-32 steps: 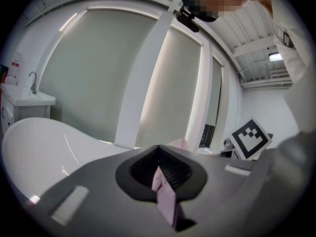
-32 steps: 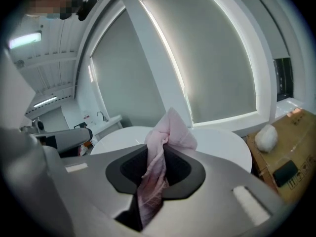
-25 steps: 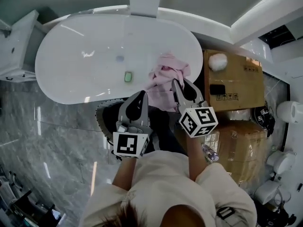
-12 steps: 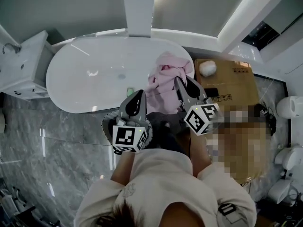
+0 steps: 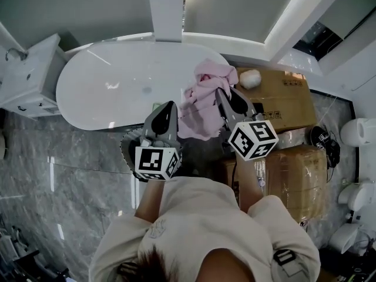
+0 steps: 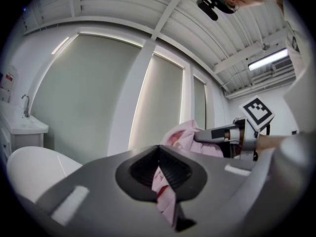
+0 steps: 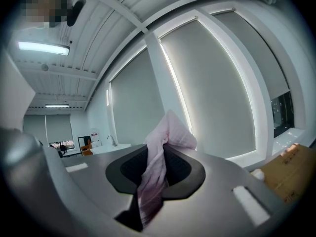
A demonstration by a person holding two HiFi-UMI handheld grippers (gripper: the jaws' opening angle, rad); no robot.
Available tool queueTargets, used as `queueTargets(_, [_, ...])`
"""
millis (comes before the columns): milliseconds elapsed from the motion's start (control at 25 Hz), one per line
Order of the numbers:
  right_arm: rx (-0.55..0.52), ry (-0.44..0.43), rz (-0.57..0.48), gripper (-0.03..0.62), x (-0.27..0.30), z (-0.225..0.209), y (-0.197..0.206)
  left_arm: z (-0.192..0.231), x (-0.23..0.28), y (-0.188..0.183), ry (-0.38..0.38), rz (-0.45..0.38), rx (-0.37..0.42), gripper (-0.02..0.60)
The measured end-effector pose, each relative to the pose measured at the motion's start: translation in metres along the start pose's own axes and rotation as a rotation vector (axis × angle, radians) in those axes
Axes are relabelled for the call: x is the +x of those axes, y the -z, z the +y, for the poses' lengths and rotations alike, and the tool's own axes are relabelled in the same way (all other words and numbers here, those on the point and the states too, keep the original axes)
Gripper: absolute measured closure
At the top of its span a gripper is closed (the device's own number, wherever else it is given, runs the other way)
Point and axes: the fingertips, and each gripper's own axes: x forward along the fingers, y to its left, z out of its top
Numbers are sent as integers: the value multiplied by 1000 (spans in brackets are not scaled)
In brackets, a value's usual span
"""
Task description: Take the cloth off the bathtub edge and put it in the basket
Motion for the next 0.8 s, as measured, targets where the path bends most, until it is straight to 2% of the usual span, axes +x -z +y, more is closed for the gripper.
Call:
queueTargets(400, [-7, -44, 11, 530, -29, -5, 8, -25, -27, 12, -59, 6, 6, 575])
queueTargets(800, [-20, -91, 30, 530, -20, 10, 8, -3, -41, 3, -129, -29, 3, 574])
